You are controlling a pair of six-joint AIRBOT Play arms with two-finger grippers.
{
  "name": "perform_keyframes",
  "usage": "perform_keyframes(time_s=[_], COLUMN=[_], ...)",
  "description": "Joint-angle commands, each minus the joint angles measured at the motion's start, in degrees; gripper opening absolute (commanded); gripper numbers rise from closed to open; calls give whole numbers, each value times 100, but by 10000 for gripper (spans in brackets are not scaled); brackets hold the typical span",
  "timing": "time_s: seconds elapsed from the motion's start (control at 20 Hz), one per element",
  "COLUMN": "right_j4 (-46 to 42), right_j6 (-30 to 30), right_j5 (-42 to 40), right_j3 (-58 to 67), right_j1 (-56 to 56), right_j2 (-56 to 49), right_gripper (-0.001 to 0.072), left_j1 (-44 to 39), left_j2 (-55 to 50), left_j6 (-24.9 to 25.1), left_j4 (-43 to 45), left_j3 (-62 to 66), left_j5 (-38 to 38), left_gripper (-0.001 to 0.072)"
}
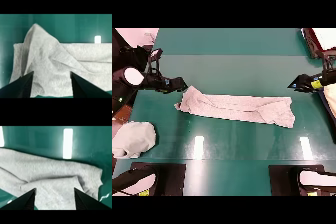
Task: Fold the shirts.
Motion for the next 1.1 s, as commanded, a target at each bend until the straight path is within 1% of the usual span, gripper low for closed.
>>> perform_keyframes(time_s=[0.0,0.05,0.1,0.15,0.2,0.4,0.5,0.6,0.8,0.85,0.95,1.05], right_j4=[271,273,273,289,310,678,680,682,680,684,682,680], right_j6=[-372,-527,-684,-776,-863,-1513,-1661,-1681,-1827,-1829,-1829,-1829], right_j5=[505,487,411,350,289,291,227,109,269,264,264,267], right_j3=[-341,-612,-929,-1180,-1410,-1882,-1886,-1882,-1864,-1862,-1862,-1864], right_j1=[-544,-699,-870,-1034,-1196,-1565,-1567,-1482,-997,-835,-640,-542], right_j2=[35,96,146,142,85,-426,-673,-824,-986,-977,-970,-935], right_gripper=[534,535,564,635,634,627,619,619,618,581,384,157], left_j1=[0,0,-4,-4,-4,-4,-4,-4,-4,-4,-7,-7], left_j2=[-4,-4,-4,-4,-4,-9,-9,-9,-11,-11,-35,-116], left_j6=[131,131,131,133,131,131,131,131,131,131,131,131], left_j4=[-59,-63,-63,-63,-63,-315,-380,-415,-468,-470,-494,-535], left_j3=[254,249,249,249,249,236,238,238,238,238,236,236], left_j5=[-525,-693,-835,-925,-960,-984,-984,-1014,-1021,-1023,-1051,-1196], left_gripper=[535,422,257,126,62,56,56,56,55,55,55,54])
